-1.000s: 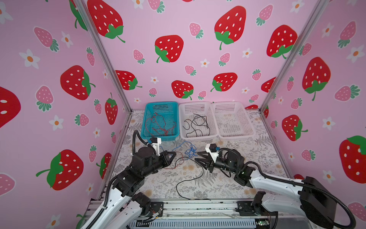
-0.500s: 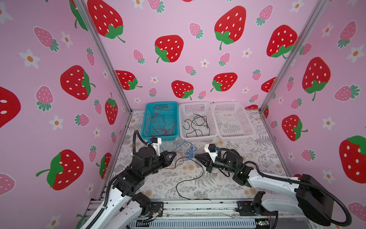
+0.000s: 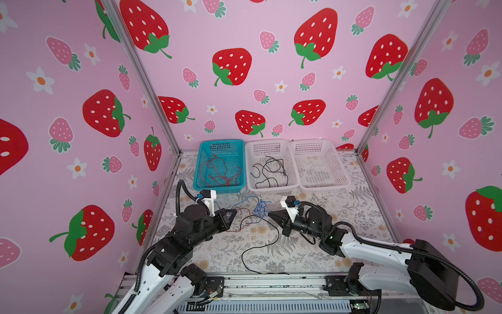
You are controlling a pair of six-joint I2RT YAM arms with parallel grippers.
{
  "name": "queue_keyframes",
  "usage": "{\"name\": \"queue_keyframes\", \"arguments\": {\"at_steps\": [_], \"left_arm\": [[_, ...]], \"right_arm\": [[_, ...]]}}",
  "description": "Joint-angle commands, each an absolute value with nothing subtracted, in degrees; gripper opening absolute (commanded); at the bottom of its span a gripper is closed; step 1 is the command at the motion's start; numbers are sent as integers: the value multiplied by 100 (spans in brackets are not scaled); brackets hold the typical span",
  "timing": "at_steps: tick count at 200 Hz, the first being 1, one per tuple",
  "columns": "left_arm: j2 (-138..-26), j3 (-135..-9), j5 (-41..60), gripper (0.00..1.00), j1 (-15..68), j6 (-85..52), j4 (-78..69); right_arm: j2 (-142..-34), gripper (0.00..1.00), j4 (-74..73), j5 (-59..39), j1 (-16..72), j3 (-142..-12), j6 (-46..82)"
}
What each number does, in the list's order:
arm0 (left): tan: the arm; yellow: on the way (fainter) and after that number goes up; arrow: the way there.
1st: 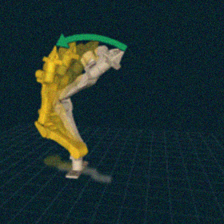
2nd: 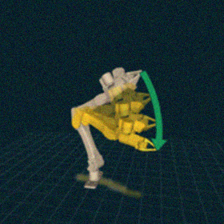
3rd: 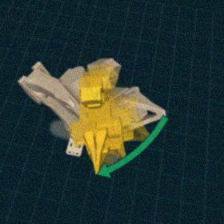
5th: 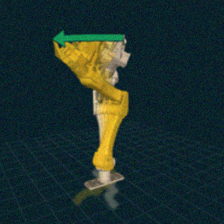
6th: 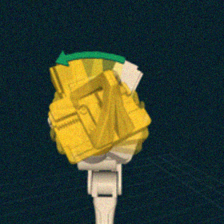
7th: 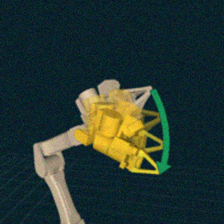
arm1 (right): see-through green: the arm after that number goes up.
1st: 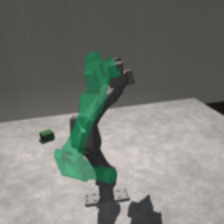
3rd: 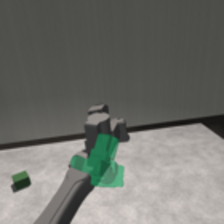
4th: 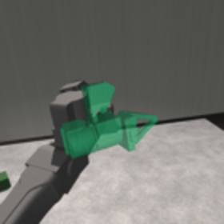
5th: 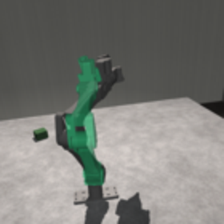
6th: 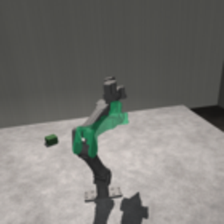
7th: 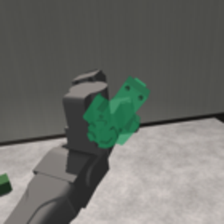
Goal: Untangle the cables
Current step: 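Lift and pull the blue cables apart with both grippers, then drop a blue cable into the farthest white basket with left gripper while right holds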
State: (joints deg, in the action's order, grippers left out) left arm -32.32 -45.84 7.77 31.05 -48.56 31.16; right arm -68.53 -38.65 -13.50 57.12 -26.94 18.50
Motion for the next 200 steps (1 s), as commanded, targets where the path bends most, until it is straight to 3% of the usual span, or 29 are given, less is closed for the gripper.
{"name": "queue_keyframes", "arguments": {"at_steps": [1, 105, 167, 200], "left_arm": [[-3059, -5135, 114, 0, 3092, -4592, 3297], [-2856, -5847, -822, 0, 3081, -3779, 4240], [-3060, -5707, -658, 0, 3076, -3705, 4128], [-3825, -6267, -314, 0, 3076, -3466, 4050]], "right_arm": [[-6830, 0, -3117, -769, 5726, -2657, 2372], [-6554, 0, -1655, 433, 5723, -1854, 3073], [-5686, 0, -1504, 691, 5679, -1574, 2990], [-5258, 0, -1886, 625, 5651, -1254, 3005]]}}
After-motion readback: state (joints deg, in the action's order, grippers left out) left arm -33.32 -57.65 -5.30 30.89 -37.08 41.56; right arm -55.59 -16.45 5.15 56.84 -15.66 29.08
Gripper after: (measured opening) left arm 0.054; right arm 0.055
